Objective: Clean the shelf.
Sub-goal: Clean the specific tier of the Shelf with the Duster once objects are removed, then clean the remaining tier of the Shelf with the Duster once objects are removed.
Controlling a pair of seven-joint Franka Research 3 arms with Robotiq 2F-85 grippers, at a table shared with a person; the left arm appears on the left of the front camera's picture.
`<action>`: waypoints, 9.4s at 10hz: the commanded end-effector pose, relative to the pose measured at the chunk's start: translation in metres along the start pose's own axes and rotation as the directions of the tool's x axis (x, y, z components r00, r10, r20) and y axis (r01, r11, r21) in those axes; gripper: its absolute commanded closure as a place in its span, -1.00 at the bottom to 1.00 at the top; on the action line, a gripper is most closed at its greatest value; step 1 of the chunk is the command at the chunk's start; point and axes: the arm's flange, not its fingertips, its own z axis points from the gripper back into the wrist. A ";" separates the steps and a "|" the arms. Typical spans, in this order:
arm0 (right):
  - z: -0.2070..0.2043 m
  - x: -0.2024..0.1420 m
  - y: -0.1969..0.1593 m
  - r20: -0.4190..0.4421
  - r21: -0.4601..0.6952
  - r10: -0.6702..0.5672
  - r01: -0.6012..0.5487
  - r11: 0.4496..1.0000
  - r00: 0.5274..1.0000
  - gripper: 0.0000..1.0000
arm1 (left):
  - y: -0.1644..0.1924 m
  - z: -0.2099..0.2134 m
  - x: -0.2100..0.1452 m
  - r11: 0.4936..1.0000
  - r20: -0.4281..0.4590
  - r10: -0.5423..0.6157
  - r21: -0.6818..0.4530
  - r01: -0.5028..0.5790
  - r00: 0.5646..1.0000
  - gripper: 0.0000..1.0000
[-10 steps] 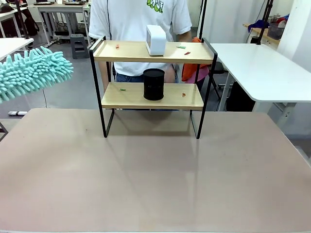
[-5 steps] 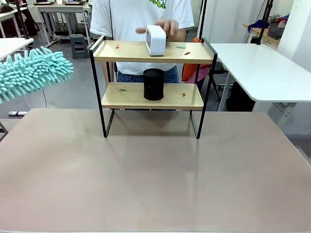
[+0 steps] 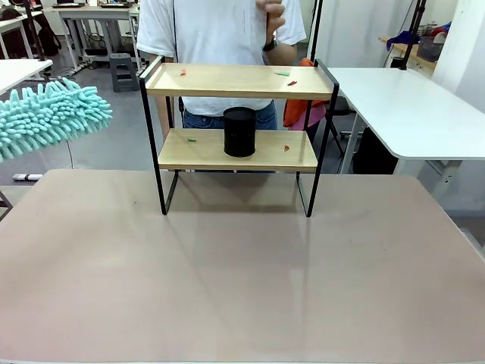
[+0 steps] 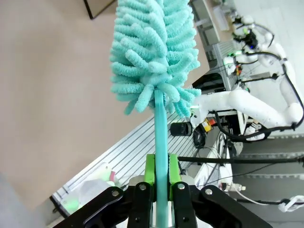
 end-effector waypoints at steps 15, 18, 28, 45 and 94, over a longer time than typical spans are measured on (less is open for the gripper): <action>-0.001 0.002 0.001 0.011 0.021 0.025 -0.025 0.999 1.000 -1.00 | -0.214 -0.040 0.130 0.932 0.236 -0.035 0.359 -0.054 0.971 0.75; -0.001 0.002 0.001 0.011 0.021 0.025 -0.025 0.999 1.000 -1.00 | -0.222 -0.096 0.172 0.895 0.310 0.032 0.413 -0.165 0.950 0.75; -0.001 0.002 0.001 0.011 0.021 0.025 -0.025 0.999 1.000 -1.00 | -0.239 -0.203 0.233 0.808 0.297 0.030 0.554 -0.198 0.954 0.75; -0.001 0.002 0.001 0.011 0.021 0.025 -0.025 0.999 1.000 -1.00 | -0.291 -0.334 0.272 0.895 -0.115 -0.148 0.406 0.183 0.982 0.75; -0.001 0.002 0.001 0.011 0.021 0.025 -0.025 0.999 1.000 -1.00 | -0.086 -0.039 -0.081 0.990 -0.056 0.071 0.122 -0.064 0.996 0.75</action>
